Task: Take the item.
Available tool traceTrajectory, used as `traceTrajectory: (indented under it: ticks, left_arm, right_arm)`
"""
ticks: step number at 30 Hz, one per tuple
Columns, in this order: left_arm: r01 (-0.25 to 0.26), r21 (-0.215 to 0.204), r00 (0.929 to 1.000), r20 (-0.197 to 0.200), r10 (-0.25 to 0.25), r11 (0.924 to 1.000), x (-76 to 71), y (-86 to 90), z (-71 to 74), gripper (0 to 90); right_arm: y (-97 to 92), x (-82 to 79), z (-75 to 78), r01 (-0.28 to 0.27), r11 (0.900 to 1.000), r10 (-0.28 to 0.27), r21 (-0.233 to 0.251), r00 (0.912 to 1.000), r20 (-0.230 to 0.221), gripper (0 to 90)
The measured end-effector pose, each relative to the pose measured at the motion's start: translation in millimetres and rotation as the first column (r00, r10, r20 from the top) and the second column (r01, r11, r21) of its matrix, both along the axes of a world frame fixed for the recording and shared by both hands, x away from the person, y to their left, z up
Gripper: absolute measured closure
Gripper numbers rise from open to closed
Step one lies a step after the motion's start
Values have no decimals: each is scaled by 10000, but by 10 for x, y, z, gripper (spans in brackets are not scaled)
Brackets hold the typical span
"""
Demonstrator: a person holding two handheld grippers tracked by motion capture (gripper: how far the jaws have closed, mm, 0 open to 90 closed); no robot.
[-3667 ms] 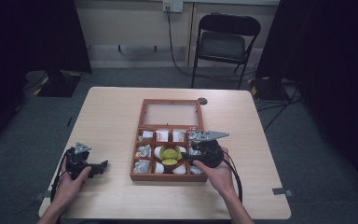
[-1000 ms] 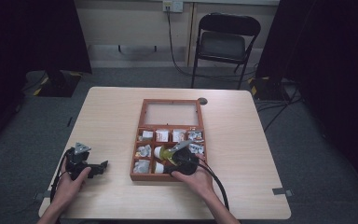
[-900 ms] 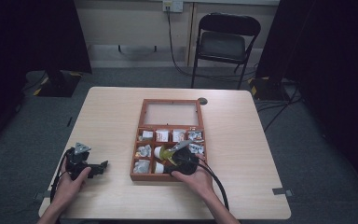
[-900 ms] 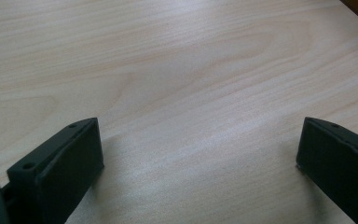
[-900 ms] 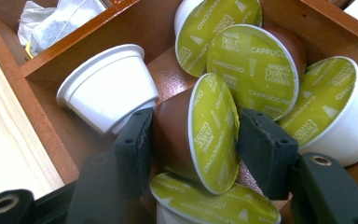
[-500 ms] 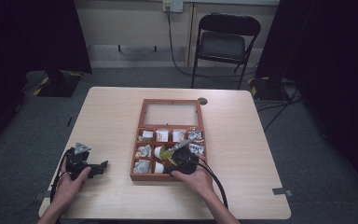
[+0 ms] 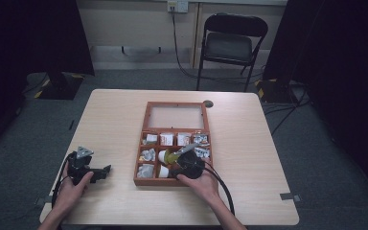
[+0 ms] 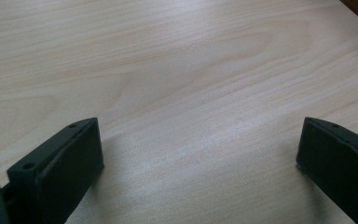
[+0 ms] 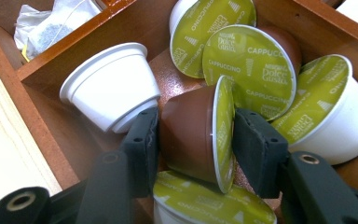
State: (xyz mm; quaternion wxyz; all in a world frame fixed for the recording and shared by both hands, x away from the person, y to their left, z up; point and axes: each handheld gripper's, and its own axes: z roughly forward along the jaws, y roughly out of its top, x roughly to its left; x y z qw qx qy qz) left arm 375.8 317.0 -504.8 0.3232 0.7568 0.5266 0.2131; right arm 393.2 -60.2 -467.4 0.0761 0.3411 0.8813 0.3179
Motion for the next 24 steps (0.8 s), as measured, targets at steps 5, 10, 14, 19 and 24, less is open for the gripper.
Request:
traceTrajectory:
  ticks: [5, 10, 14, 19, 24]
  left_arm:
    - [-15, -9, 10000, 35, 15, 10000, -1, -2, -3, 0]
    - [12, 16, 10000, 25, -12, 10000, -2, 0, -2, 0]
    - [15, 17, 10000, 25, -15, 10000, -2, 0, -2, 0]
    - [14, 11, 10000, 22, -14, 10000, -2, 0, -2, 0]
    - [18, 14, 10000, 23, -18, 10000, -2, 0, -2, 0]
  right_arm:
    - [-17, -4, 7, -61, 9996, 61, 289, 10000, 1, 532]
    - [-18, -14, 21, -70, 9989, 72, 465, 10000, -31, 540]
    - [-25, -13, 28, -79, 9981, 83, 614, 10000, -54, 544]
    - [-30, -12, 46, -148, 9965, 148, 822, 9999, 5, 545]
    - [-47, -7, 65, -91, 9957, 102, 922, 9999, -114, 546]
